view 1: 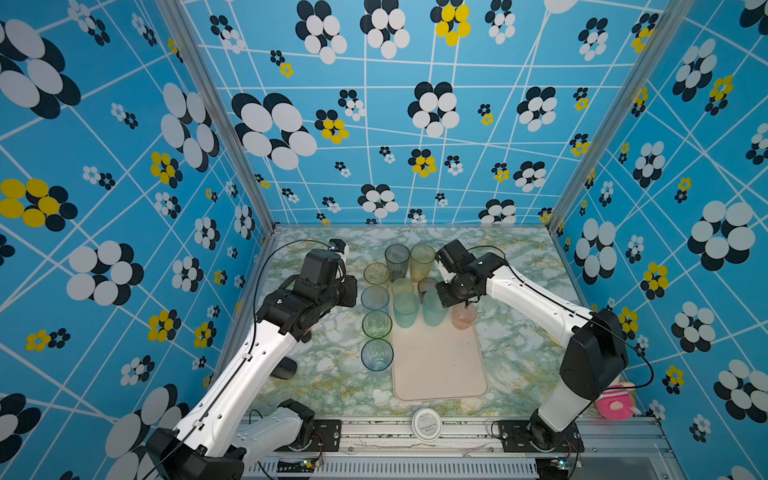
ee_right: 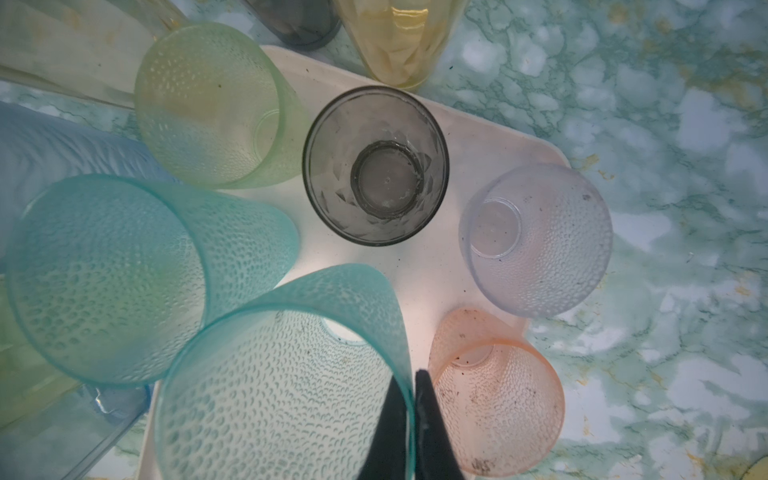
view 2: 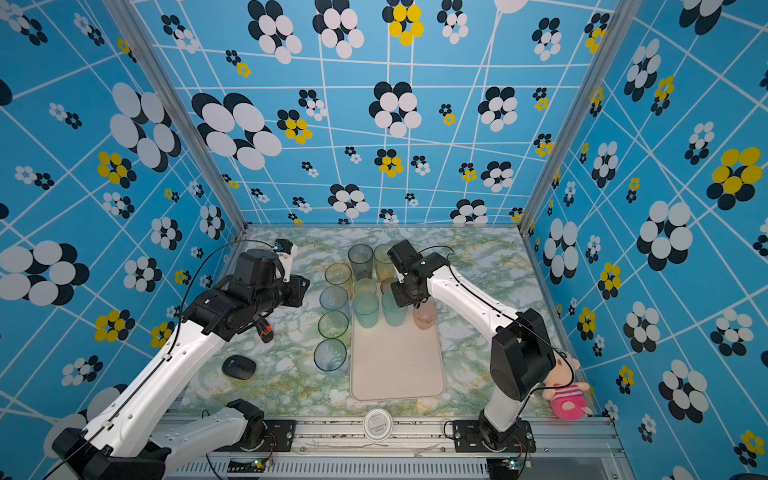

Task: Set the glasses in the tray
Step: 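Lower the held teal dotted glass toward the tray beside the pink glass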

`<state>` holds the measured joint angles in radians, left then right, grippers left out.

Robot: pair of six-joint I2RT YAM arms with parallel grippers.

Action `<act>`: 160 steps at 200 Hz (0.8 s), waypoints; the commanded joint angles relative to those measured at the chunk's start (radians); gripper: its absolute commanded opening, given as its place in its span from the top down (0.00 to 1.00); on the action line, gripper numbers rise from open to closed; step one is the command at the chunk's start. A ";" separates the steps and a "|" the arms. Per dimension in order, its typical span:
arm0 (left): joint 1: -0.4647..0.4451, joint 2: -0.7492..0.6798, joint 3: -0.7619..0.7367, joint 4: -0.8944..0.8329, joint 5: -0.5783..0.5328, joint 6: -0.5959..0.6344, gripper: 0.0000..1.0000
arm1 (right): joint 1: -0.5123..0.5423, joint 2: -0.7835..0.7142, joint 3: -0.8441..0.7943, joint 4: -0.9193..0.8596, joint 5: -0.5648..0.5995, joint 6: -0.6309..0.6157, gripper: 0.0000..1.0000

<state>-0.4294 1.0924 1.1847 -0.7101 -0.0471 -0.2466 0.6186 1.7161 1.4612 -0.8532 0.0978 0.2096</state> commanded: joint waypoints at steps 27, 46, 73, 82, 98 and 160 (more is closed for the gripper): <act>0.012 0.020 0.001 0.001 0.020 0.008 0.67 | -0.014 0.026 0.024 0.016 -0.009 -0.004 1.00; 0.014 0.024 0.002 0.004 0.023 0.009 0.67 | -0.019 0.029 0.021 0.016 -0.004 -0.006 1.00; 0.014 0.031 0.003 0.006 0.026 0.009 0.67 | -0.021 0.033 0.016 0.018 -0.002 -0.006 1.00; 0.014 0.033 0.002 0.007 0.026 0.009 0.67 | -0.023 0.034 0.015 0.020 -0.001 -0.005 1.00; 0.015 0.037 0.003 0.008 0.026 0.010 0.67 | -0.025 0.037 0.016 0.022 -0.002 -0.005 1.00; 0.017 0.044 0.005 0.006 0.028 0.011 0.67 | -0.031 0.042 0.001 0.039 -0.006 -0.004 1.00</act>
<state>-0.4248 1.1316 1.1847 -0.7094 -0.0326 -0.2436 0.5930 1.7508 1.4612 -0.8288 0.0952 0.2092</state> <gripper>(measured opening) 0.330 0.056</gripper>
